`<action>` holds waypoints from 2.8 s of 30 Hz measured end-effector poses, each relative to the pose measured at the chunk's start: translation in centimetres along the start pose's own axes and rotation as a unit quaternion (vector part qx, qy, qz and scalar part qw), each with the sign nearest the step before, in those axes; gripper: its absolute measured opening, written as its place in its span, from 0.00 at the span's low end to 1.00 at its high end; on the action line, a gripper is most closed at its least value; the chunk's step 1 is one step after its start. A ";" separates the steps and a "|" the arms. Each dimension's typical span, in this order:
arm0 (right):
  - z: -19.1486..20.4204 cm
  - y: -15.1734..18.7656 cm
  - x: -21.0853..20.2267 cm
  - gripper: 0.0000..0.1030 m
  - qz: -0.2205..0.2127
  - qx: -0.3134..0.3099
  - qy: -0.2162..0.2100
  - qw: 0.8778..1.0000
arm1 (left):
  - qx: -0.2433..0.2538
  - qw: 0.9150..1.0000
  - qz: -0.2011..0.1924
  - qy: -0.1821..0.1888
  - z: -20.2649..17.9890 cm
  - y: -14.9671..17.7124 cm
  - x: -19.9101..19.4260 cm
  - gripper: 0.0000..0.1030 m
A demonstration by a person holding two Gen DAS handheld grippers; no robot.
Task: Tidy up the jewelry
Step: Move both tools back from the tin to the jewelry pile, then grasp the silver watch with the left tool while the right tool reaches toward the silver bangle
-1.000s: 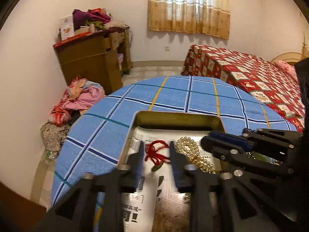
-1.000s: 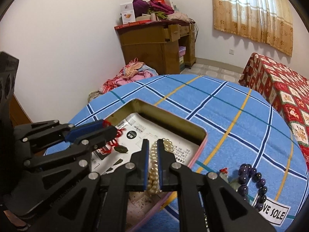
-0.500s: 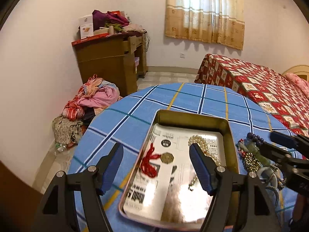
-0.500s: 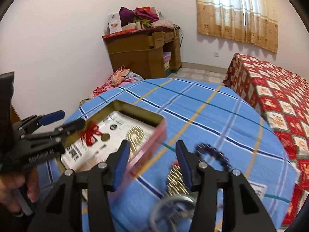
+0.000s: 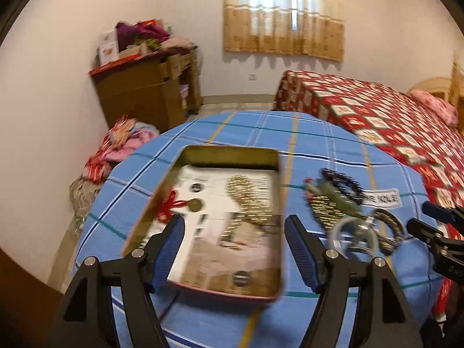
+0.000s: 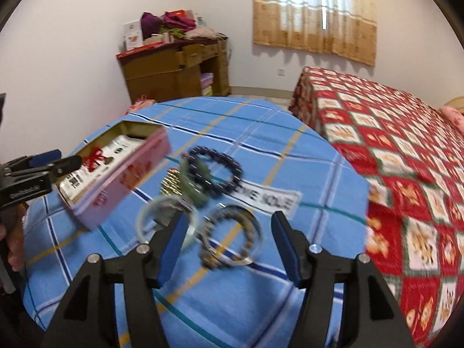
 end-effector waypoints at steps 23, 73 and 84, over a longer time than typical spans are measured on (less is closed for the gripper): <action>-1.9 1.6 2.8 0.49 0.025 0.005 0.011 1.000 | 0.097 0.993 0.040 0.051 -8.9 1.1 4.9 0.69; 3.6 1.9 2.2 0.26 0.030 -0.070 -0.038 0.996 | 0.082 0.989 0.004 0.119 -7.7 -1.1 1.5 0.08; 3.8 2.0 1.5 0.08 0.026 -0.080 -0.048 0.995 | 0.075 0.990 -0.003 0.118 -7.1 -1.2 0.9 0.08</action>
Point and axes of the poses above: each gripper's, at about its wrist camera, not at the fingertips, and x roughly the way its jaws point, z to its left, y to its underside, the point moved 2 cm from there along x, roughly the way its jaws point, and after that the axes turned 14 degrees about y, right-handed, at the moved point
